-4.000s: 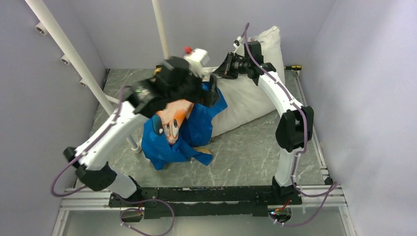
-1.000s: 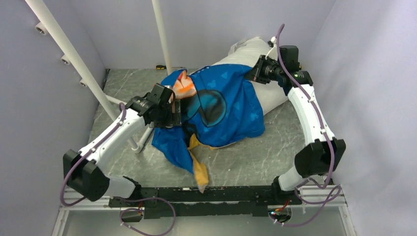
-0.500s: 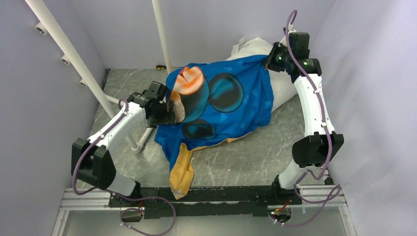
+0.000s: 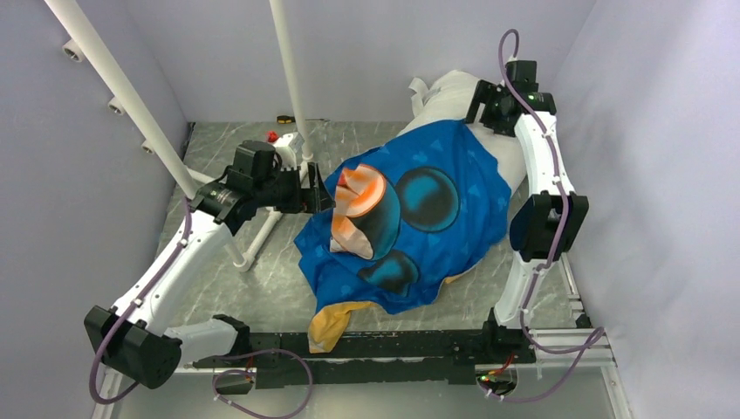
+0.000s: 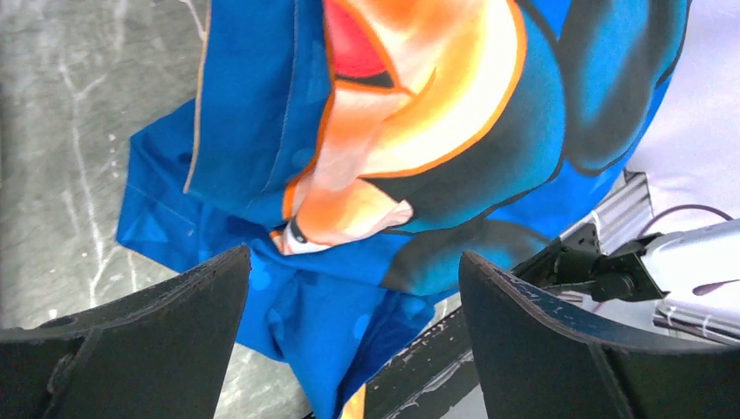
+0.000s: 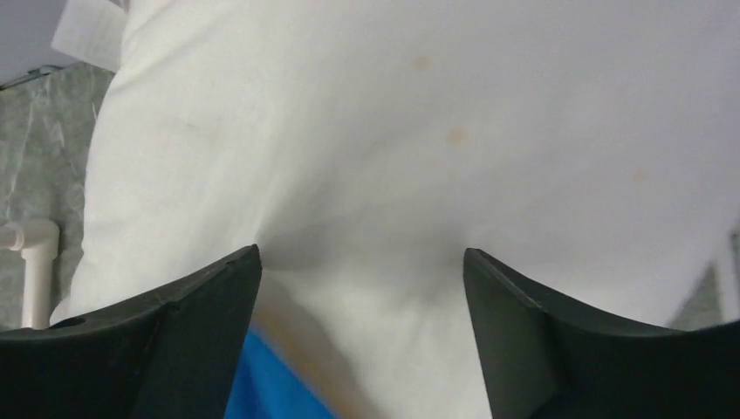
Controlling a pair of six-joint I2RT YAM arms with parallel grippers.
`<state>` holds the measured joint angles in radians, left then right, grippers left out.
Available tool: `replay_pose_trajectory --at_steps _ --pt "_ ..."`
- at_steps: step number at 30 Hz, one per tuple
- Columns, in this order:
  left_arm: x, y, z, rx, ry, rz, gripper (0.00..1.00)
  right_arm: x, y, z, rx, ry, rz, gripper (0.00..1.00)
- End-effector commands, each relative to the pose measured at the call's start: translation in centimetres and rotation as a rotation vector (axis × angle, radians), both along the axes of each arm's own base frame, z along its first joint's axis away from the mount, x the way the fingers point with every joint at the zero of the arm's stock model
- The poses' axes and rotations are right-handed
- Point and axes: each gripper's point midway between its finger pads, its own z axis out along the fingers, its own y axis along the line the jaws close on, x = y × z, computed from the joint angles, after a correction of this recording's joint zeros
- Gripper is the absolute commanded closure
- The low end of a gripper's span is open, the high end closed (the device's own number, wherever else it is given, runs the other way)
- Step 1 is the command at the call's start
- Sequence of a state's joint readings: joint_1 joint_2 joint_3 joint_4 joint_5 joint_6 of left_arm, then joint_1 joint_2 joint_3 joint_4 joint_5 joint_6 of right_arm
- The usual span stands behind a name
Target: Put the pillow into the pillowcase
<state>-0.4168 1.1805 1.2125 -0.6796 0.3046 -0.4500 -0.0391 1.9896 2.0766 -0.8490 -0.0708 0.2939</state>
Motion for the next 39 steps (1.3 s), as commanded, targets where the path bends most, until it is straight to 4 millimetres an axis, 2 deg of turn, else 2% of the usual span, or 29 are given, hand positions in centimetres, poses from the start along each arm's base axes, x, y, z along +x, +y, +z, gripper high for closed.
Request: replay_pose_trajectory --at_steps 1,2,4,5,9,13,17,19,22,24,27,30,33,35,37,39 --pt "0.3 -1.8 0.7 -0.068 -0.022 -0.060 0.06 -3.4 -1.3 10.6 -0.056 -0.228 -0.043 0.07" --pt "0.5 -1.9 0.4 -0.068 -0.019 -0.058 0.07 -4.7 -1.4 11.3 -0.059 -0.233 -0.054 0.01" --pt "0.7 -2.2 0.1 -0.073 -0.014 -0.056 0.06 -7.2 -1.3 11.8 -0.052 -0.237 -0.063 0.00" --pt "0.8 -2.5 0.0 -0.080 -0.016 -0.060 0.05 -8.6 -1.2 10.7 -0.040 -0.209 -0.069 0.00" --pt "1.1 -3.4 0.1 -0.105 -0.017 -0.078 0.04 -14.2 -1.0 8.6 0.055 -0.200 -0.092 0.00" --pt "1.2 -4.1 0.0 -0.111 -0.014 -0.104 0.03 -17.7 -2.7 2.7 0.228 -0.120 -0.164 0.00" --pt "1.0 -4.8 0.0 -0.129 -0.009 -0.128 0.03 -19.3 -2.6 -3.1 0.477 -0.045 -0.178 0.00" --pt "0.9 -5.0 0.4 -0.136 -0.015 -0.143 0.03 -19.1 -1.2 -4.5 0.572 -0.029 -0.131 0.00" --pt "0.8 -5.0 1.2 -0.134 -0.039 -0.150 0.03 -18.0 1.7 -5.1 0.718 -0.042 -0.028 0.01" --pt "0.8 -4.9 1.6 -0.126 -0.048 -0.152 0.03 -17.3 3.7 -5.4 0.735 -0.027 0.017 0.05" --pt "0.6 -4.7 2.2 -0.119 -0.052 -0.156 0.03 -16.3 7.3 -4.4 0.743 -0.028 0.111 0.23" --pt "0.3 -4.9 2.6 -0.094 -0.066 -0.166 0.03 -15.4 10.5 -1.9 0.790 -0.073 0.180 0.68" --pt "0.2 -5.3 2.1 -0.012 -0.081 -0.166 0.03 -14.4 13.0 1.3 0.820 -0.118 0.238 1.00" --pt "0.2 -6.0 1.7 0.053 -0.089 -0.173 0.03 -13.7 14.5 3.9 0.835 -0.156 0.269 1.00" --pt "0.1 -7.2 1.6 0.118 -0.110 -0.187 0.04 -12.7 15.1 5.9 0.840 -0.196 0.256 1.00" --pt "0.1 -9.0 2.4 0.179 -0.160 -0.195 0.03 -12.0 15.5 7.9 0.855 -0.240 0.245 1.00"
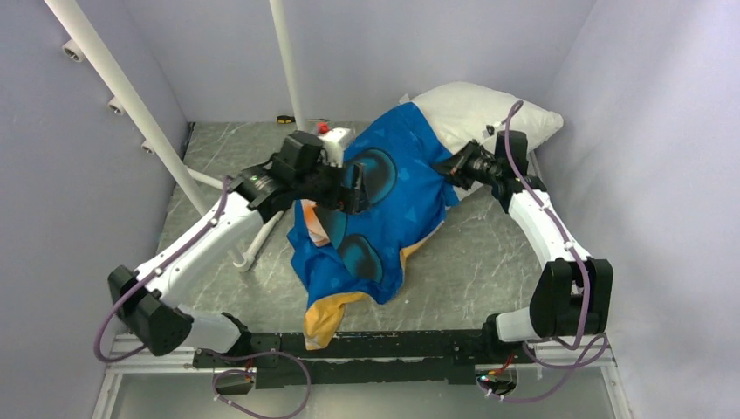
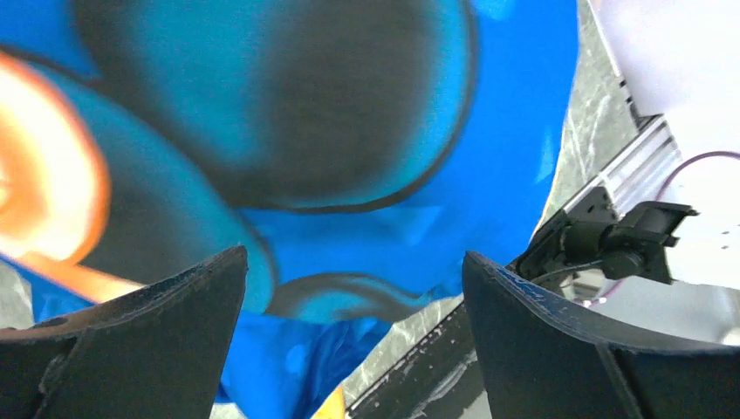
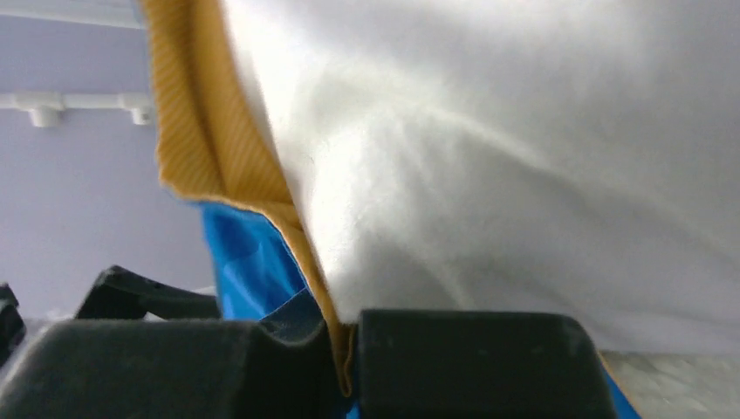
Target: Put the pillow into the pillowcase
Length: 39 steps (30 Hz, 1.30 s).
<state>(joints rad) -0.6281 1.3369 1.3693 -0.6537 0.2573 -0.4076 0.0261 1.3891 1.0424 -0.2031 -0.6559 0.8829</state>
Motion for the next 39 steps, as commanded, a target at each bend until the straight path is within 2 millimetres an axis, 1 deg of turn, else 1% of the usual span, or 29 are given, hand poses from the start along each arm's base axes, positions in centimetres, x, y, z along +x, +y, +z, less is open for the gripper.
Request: replay_pose_trajectory --at_steps 1,3,5,6,8,9,10,13,15,17,18,20,21,22,23,24,25,26,27,29,30,31,32,33,35,39 --pt "0.5 -2.7 1.2 0.156 -0.130 -0.005 0.03 3.2 2.0 10.0 0.102 -0.252 -0.029 1.00" --pt "0.1 -4.8 1.5 0.207 -0.183 -0.033 0.03 4.0 2.7 11.0 0.105 -0.261 -0.031 1.00" --pt "-0.1 -6.8 1.5 0.289 -0.251 -0.057 0.02 4.9 3.4 11.3 0.111 -0.260 -0.020 1.00" --pt "-0.1 -7.5 1.2 0.349 -0.287 -0.062 0.02 5.4 3.6 11.3 0.115 -0.255 -0.017 1.00" --pt "0.7 -8.2 0.9 0.457 -0.363 -0.030 0.01 6.5 4.2 11.1 0.127 -0.243 -0.003 1.00" --pt "1.3 -8.3 0.7 0.506 -0.396 -0.005 0.01 6.9 4.4 11.0 0.133 -0.234 0.007 1.00" --pt "2.0 -8.4 0.1 0.560 -0.420 0.014 0.01 7.3 4.7 10.9 0.143 -0.229 0.019 1.00" --pt "4.1 -7.9 -0.1 0.681 -0.499 0.071 0.01 8.0 5.2 10.9 0.162 -0.219 0.042 1.00" --pt "5.7 -7.5 -0.5 0.750 -0.534 0.109 0.01 8.4 5.6 11.5 0.169 -0.229 0.063 1.00" --pt "7.3 -6.8 -1.1 0.809 -0.522 0.152 0.02 8.5 5.9 12.0 0.172 -0.240 0.080 1.00" --pt "8.0 -6.2 -1.4 0.826 -0.492 0.171 0.10 8.4 6.0 12.3 0.173 -0.245 0.086 1.00" --pt "9.7 -5.6 -1.8 0.781 -0.431 0.193 0.50 8.2 6.1 13.0 0.175 -0.262 0.100 1.00" --pt "10.5 -5.3 -1.7 0.741 -0.405 0.204 0.77 8.1 6.1 13.2 0.169 -0.269 0.104 1.00" --pt "11.1 -5.1 -1.4 0.695 -0.385 0.210 0.98 8.0 6.0 13.4 0.149 -0.275 0.111 1.00" --pt "11.6 -5.1 -1.0 0.638 -0.368 0.202 1.00 7.8 5.9 13.6 0.118 -0.288 0.119 0.91" --pt "11.6 -5.3 0.0 0.568 -0.361 0.176 1.00 7.8 5.4 13.9 0.051 -0.322 0.123 0.79" --pt "11.6 -5.8 0.3 0.502 -0.345 0.136 1.00 7.7 4.7 14.0 -0.017 -0.336 0.104 0.63" --pt "10.8 -6.7 1.5 0.407 -0.332 0.068 1.00 7.7 3.8 14.8 -0.087 -0.368 0.066 0.48" --pt "10.6 -6.8 2.3 0.362 -0.329 0.045 1.00 7.0 3.1 15.1 -0.140 -0.384 0.054 0.37" --pt "9.1 -7.4 4.6 0.266 -0.326 -0.027 1.00 5.9 1.3 16.8 -0.246 -0.438 -0.007 0.17" --pt "8.1 -7.6 6.0 0.218 -0.318 -0.060 1.00 5.3 0.5 17.5 -0.289 -0.460 -0.035 0.09" --pt "7.3 -7.7 7.4 0.168 -0.310 -0.073 1.00 4.5 -0.2 18.4 -0.322 -0.486 -0.056 0.03" --pt "6.4 -8.0 8.9 0.094 -0.290 -0.090 1.00 3.8 -0.6 19.0 -0.348 -0.506 -0.063 0.01" --pt "5.7 -8.0 10.5 0.022 -0.275 -0.097 1.00 2.9 -1.0 19.7 -0.369 -0.522 -0.065 0.00" --pt "4.4 -7.9 13.2 -0.108 -0.243 -0.110 1.00 1.8 -1.1 20.0 -0.392 -0.538 -0.041 0.00" --pt "3.6 -6.9 17.8 -0.328 -0.198 -0.126 1.00 -0.8 -0.3 21.3 -0.383 -0.608 0.032 0.00"
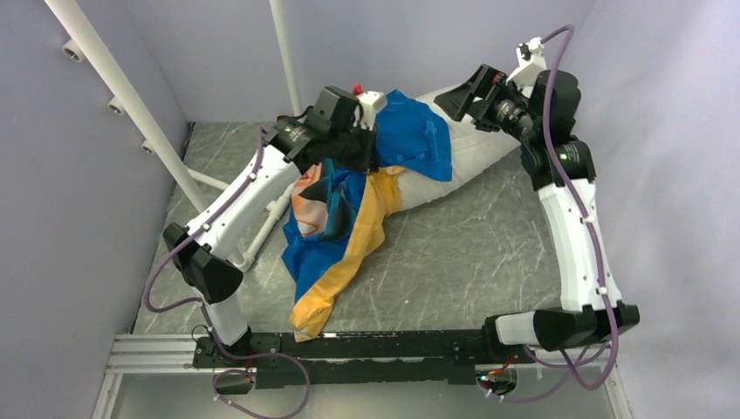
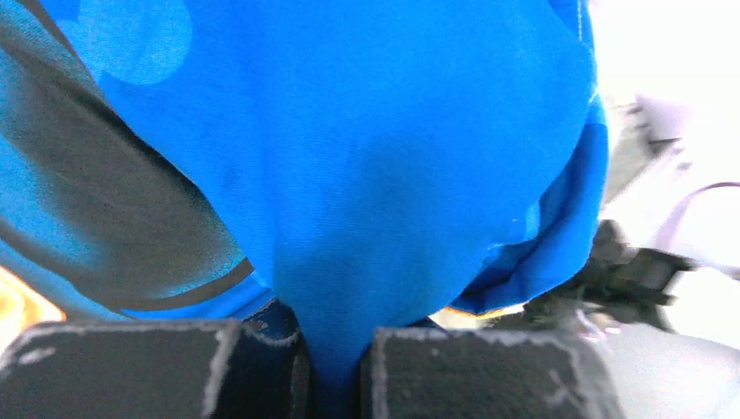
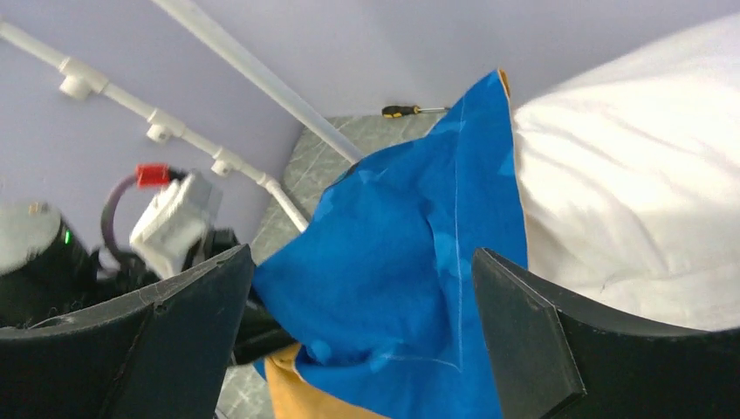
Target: Put the pillow into the pillowcase
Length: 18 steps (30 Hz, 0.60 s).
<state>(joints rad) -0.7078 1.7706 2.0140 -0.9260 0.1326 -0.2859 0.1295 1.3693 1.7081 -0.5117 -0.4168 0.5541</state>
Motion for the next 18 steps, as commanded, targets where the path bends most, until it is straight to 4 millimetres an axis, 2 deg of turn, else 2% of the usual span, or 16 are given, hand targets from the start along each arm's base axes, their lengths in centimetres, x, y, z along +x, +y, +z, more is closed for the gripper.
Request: replay_pose_trajectory --at_steps 1,3,5,9,10,13,15,18 --pt "-2.3 -0.7 15.1 -0.527 -0.094 -0.096 1.00 -2.3 0.1 0.0 -0.087 -0.038 0.062 0.00" --pt "-1.6 0.3 16.8 -0.634 -0.066 -0.089 1.00 -3.2 0.6 0.1 -0.093 -0.033 0.114 0.01" --pt "-0.7 1.1 17.2 -0.688 -0.033 -0.070 1.00 -4.0 1.3 -0.6 -0.095 -0.002 0.175 0.02" --pt "1.8 3.0 15.0 -0.673 0.011 0.038 1.00 -5.2 1.8 -3.2 -0.113 0.079 0.237 0.11" --pt "2.3 3.5 14.3 -0.666 0.020 0.059 1.00 -5.4 1.9 -4.4 -0.110 0.105 0.246 0.16" --pt "3.5 4.3 12.4 -0.633 0.040 0.094 1.00 -5.5 2.7 -8.2 -0.082 0.170 0.288 0.22" --pt "4.1 4.8 11.5 -0.620 0.058 0.113 1.00 -5.1 3.5 -9.9 -0.068 0.190 0.322 0.26" --pt "5.1 6.0 10.9 -0.615 0.064 0.140 1.00 -3.2 5.0 -11.8 -0.073 0.203 0.364 0.26"
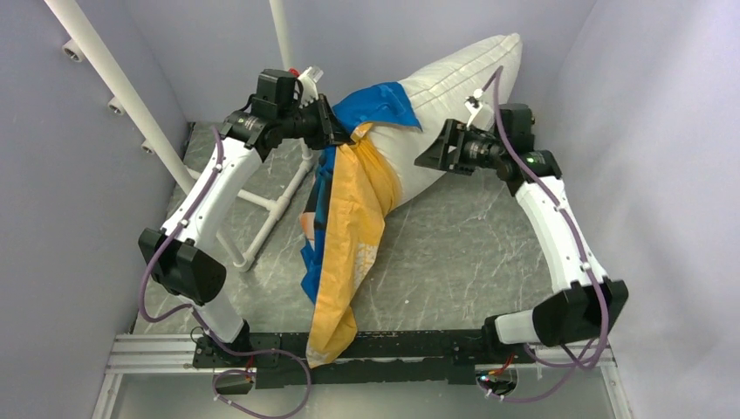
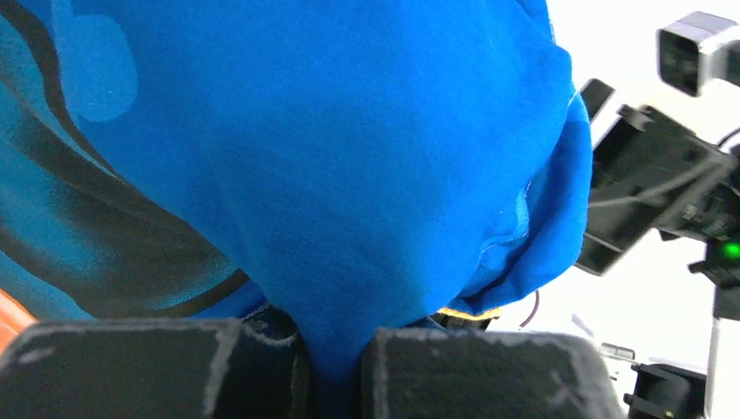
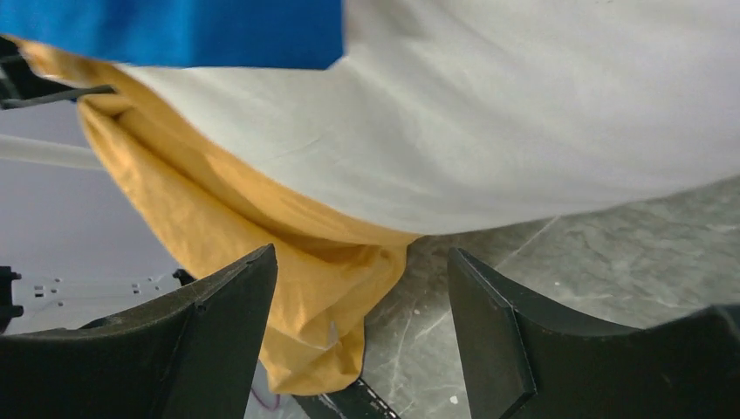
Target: Put the pillow into the pillowcase
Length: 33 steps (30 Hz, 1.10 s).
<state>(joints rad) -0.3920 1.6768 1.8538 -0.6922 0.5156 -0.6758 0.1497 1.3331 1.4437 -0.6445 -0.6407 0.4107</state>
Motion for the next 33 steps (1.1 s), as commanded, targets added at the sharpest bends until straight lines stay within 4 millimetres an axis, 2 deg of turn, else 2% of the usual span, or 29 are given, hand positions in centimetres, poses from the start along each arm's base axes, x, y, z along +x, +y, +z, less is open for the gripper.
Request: replay_pose_trajectory --at_steps 1,6,7,9,10,12,13,14,16,19,21,26,28,30,33 --pt "0.8 0.9 6.7 -0.135 -0.192 0.000 1.00 2.5 3.1 -0.5 0.036 -0.066 0.120 0.26" --pt "1.5 2.4 6.3 -0.083 -0.202 0.007 0.99 6.3 8.0 -0.5 0.093 -0.115 0.231 0.26" --pt "1.6 2.7 6.4 -0.056 -0.216 0.008 0.89 7.1 8.7 -0.5 0.113 -0.129 0.247 0.28" --pt "1.7 3.3 6.2 0.006 -0.240 0.004 0.56 8.6 10.0 -0.4 0.145 -0.138 0.276 0.34" --pt "1.6 3.7 6.9 0.031 -0.262 0.012 0.42 9.2 10.7 -0.7 0.154 -0.136 0.294 0.36" --pt "1.4 4.2 7.4 0.071 -0.293 0.012 0.27 10.3 11.7 -2.0 0.154 -0.108 0.307 0.39" --pt "1.2 4.6 7.9 0.089 -0.317 0.019 0.06 10.6 12.1 -2.4 0.153 -0.103 0.316 0.41" --pt "0.9 4.9 8.5 0.107 -0.349 0.026 0.01 10.9 12.6 -2.6 0.151 -0.101 0.322 0.42" --pt "0.6 5.6 9.5 0.148 -0.414 0.055 0.01 11.4 13.0 -3.1 0.155 -0.098 0.322 0.46" --pt "-0.2 5.3 10.6 0.177 -0.496 0.051 0.01 12.1 13.5 -3.4 0.179 -0.088 0.326 0.48" --pt "-0.5 4.8 10.7 0.233 -0.529 0.049 0.01 12.2 13.8 -3.6 0.182 -0.078 0.333 0.49" --pt "0.6 3.1 9.5 0.474 -0.632 0.073 0.01 12.2 13.8 -3.1 0.189 -0.091 0.323 0.51" --pt "1.4 3.4 9.5 0.567 -0.674 0.132 0.01 12.2 13.8 -2.8 0.192 -0.092 0.326 0.52" --pt "1.8 3.6 10.3 0.653 -0.762 0.177 0.00 12.2 13.9 -2.4 0.200 -0.093 0.323 0.61" --pt "1.9 3.0 12.1 0.673 -0.860 0.182 0.01 12.2 14.0 -2.3 0.216 -0.090 0.320 0.76"
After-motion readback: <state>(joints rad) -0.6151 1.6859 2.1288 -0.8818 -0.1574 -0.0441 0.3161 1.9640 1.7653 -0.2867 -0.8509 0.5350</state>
